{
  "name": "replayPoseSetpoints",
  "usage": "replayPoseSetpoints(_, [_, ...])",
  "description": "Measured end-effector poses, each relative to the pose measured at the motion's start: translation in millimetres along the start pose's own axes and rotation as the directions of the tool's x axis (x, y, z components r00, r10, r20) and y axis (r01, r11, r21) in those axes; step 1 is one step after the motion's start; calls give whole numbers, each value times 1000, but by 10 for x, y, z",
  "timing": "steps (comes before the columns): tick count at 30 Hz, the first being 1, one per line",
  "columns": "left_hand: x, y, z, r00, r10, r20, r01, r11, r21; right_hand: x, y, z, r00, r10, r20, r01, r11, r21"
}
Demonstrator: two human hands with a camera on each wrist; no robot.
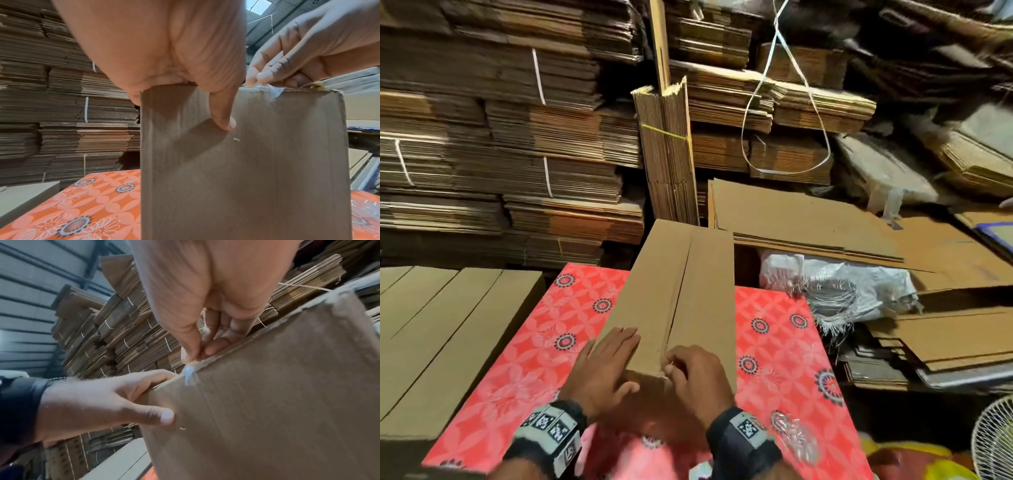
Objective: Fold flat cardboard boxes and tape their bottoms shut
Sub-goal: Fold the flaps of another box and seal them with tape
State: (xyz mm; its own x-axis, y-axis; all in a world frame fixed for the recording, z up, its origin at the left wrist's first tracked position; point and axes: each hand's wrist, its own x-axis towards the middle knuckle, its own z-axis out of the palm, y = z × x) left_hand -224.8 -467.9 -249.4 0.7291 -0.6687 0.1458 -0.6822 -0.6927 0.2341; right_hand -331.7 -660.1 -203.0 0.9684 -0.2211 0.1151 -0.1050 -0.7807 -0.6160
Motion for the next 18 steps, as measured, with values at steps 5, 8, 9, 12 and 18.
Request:
replayPoseSetpoints(5, [-17,147,-109,995,-71,76,73,997,-19,0,64,32,999,8,-40,-9,1000,-26])
replayPoseSetpoints(8, [-31,233,-188,987,-111,120,110,994,16,-30,103,48,992,-119,-44,116,991,-68])
replayPoseSetpoints(9, [-36,254,-200,986,-120,120,120,993,3,-53,128,64,981,-186,-47,181,979,-97])
replayPoseSetpoints(12, [-48,271,-203,984,-140,114,144,989,-28,-146,199,97,955,-295,-42,287,948,-138])
replayPoseSetpoints(18, [-75,283,-185,982,-146,122,152,988,-35,-106,266,-1,954,-235,-186,248,967,51])
